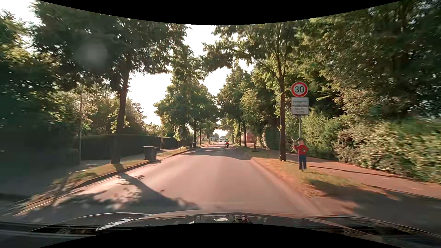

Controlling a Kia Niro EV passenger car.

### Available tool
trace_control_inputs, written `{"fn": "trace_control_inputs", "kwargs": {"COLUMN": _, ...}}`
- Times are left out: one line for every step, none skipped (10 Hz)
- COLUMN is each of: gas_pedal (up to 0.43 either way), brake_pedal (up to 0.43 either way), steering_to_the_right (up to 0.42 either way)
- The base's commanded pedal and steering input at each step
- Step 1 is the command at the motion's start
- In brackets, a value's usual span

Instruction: Follow the waypoints while adhering to traffic rules and regulations

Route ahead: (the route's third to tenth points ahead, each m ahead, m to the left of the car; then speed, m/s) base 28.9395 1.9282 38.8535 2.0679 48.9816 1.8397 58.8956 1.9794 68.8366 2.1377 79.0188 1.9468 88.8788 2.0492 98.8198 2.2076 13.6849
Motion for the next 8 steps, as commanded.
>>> {"fn": "trace_control_inputs", "kwargs": {"gas_pedal": 0.189, "brake_pedal": 0.0, "steering_to_the_right": -0.001}}
{"fn": "trace_control_inputs", "kwargs": {"gas_pedal": 0.189, "brake_pedal": 0.0, "steering_to_the_right": -0.001}}
{"fn": "trace_control_inputs", "kwargs": {"gas_pedal": 0.189, "brake_pedal": 0.0, "steering_to_the_right": -0.001}}
{"fn": "trace_control_inputs", "kwargs": {"gas_pedal": 0.189, "brake_pedal": 0.0, "steering_to_the_right": -0.001}}
{"fn": "trace_control_inputs", "kwargs": {"gas_pedal": 0.189, "brake_pedal": 0.0, "steering_to_the_right": -0.001}}
{"fn": "trace_control_inputs", "kwargs": {"gas_pedal": 0.189, "brake_pedal": 0.0, "steering_to_the_right": -0.002}}
{"fn": "trace_control_inputs", "kwargs": {"gas_pedal": 0.189, "brake_pedal": 0.0, "steering_to_the_right": -0.002}}
{"fn": "trace_control_inputs", "kwargs": {"gas_pedal": 0.189, "brake_pedal": 0.0, "steering_to_the_right": -0.002}}
